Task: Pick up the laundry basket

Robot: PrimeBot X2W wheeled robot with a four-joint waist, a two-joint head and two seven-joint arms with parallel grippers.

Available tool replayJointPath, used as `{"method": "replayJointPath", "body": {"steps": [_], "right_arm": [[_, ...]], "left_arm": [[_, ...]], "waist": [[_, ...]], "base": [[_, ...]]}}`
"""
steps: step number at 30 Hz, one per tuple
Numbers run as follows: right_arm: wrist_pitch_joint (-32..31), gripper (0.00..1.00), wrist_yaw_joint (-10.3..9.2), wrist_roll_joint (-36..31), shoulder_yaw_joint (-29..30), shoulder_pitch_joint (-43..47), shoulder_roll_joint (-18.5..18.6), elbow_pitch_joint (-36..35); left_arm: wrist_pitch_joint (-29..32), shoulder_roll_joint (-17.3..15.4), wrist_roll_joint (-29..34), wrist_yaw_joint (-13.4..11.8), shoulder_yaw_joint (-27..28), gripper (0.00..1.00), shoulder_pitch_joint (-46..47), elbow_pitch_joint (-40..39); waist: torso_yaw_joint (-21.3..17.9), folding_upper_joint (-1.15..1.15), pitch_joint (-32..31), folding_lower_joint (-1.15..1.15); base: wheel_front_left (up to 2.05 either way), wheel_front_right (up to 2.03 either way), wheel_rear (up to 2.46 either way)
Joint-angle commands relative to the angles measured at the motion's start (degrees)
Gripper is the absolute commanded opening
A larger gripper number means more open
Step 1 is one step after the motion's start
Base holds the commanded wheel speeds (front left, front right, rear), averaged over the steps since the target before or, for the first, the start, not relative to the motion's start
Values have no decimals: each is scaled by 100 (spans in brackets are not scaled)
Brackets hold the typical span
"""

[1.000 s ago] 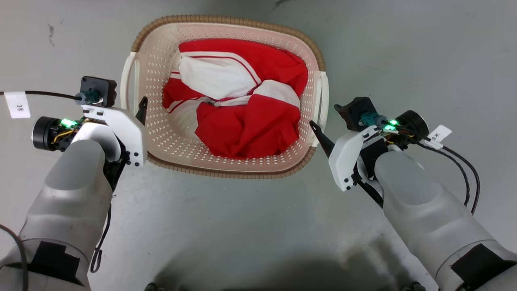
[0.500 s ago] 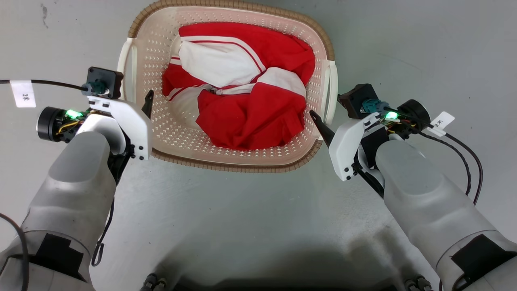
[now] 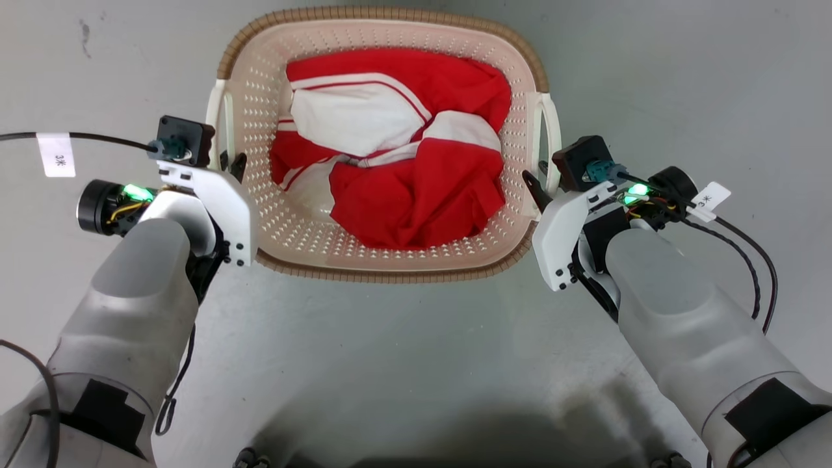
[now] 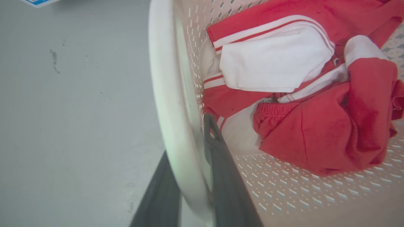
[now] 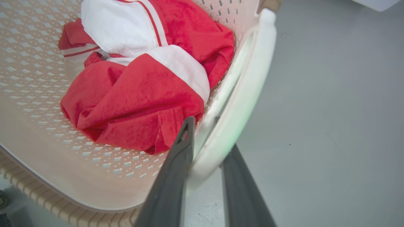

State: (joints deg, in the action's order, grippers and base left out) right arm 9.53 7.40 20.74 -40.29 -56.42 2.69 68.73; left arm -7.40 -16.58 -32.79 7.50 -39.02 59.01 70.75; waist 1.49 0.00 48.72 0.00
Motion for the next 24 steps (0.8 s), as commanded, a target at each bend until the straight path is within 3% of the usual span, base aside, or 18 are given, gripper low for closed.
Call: {"method": "replayJointPath", "body": {"steps": [1, 24], "right_arm": [[-23, 0, 16, 14, -73, 52, 35, 27], [-903, 0, 15, 784, -749, 962, 20, 76]], "left_arm": [[39, -25, -73, -9, -82, 0, -85, 25], [890, 49, -1250, -6, -912, 0, -1192, -352]], "waist": [[-2, 0, -142, 0], [-82, 0, -2069, 0]], "base": [[0, 0, 0], [0, 0, 0]]}}
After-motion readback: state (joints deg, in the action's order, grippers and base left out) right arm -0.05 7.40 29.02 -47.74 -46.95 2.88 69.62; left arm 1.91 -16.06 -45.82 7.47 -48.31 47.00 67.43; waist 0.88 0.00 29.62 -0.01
